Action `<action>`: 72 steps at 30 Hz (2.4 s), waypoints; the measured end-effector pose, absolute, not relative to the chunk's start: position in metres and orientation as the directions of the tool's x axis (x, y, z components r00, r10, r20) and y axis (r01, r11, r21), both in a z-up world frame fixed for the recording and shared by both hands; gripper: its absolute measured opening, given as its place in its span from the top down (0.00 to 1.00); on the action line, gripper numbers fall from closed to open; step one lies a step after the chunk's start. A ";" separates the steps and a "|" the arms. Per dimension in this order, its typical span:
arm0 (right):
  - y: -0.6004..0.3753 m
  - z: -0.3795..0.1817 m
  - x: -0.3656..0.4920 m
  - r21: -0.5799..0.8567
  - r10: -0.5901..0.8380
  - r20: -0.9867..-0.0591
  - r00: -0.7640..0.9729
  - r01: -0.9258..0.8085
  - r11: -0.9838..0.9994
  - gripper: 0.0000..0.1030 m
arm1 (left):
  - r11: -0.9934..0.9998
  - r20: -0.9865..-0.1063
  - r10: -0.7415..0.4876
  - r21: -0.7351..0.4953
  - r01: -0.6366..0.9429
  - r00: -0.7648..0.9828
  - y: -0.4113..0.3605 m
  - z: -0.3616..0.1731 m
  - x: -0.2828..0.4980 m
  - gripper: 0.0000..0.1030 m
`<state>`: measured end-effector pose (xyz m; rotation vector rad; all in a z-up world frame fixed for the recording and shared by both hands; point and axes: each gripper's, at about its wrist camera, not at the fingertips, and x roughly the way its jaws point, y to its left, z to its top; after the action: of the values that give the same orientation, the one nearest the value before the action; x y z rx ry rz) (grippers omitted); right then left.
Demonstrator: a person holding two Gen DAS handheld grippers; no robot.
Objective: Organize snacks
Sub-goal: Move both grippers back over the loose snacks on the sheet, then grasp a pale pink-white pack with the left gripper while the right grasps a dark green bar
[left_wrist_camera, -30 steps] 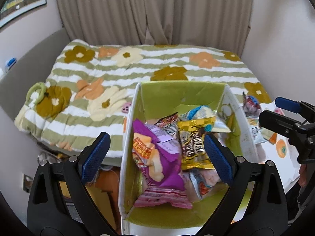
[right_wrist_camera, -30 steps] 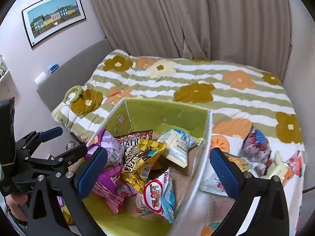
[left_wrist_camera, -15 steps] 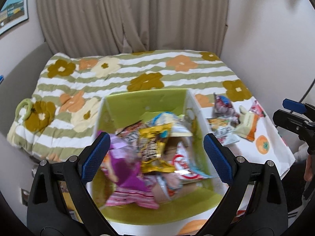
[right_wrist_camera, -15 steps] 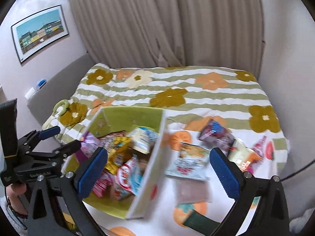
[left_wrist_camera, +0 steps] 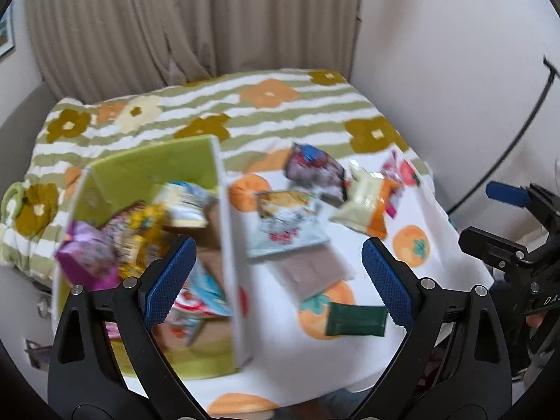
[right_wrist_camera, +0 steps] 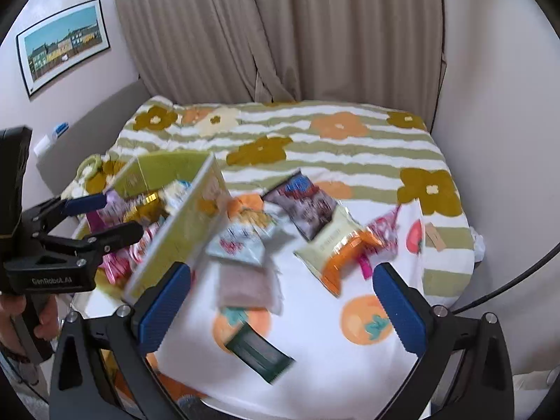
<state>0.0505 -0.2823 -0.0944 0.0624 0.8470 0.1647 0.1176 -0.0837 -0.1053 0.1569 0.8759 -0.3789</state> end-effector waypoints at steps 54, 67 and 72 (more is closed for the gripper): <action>-0.231 -0.289 0.056 0.151 0.375 -0.896 0.240 -0.629 0.762 0.00 | 0.529 -0.978 0.153 0.202 0.825 0.141 -0.226 -0.308 0.196 0.22; -0.191 -0.304 0.045 0.073 0.338 -0.908 0.248 -0.699 0.711 0.31 | 0.563 -0.984 0.116 0.175 0.808 0.133 -0.222 -0.303 0.179 0.34; -0.184 -0.303 0.040 0.029 0.319 -0.906 0.279 -0.711 0.703 0.59 | 0.572 -0.984 0.111 0.179 0.800 0.141 -0.216 -0.301 0.173 0.35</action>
<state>0.0399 -0.1844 -0.3035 -0.4235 1.0834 0.7189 0.1731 -0.2156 -0.3012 0.8614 1.3613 -0.5993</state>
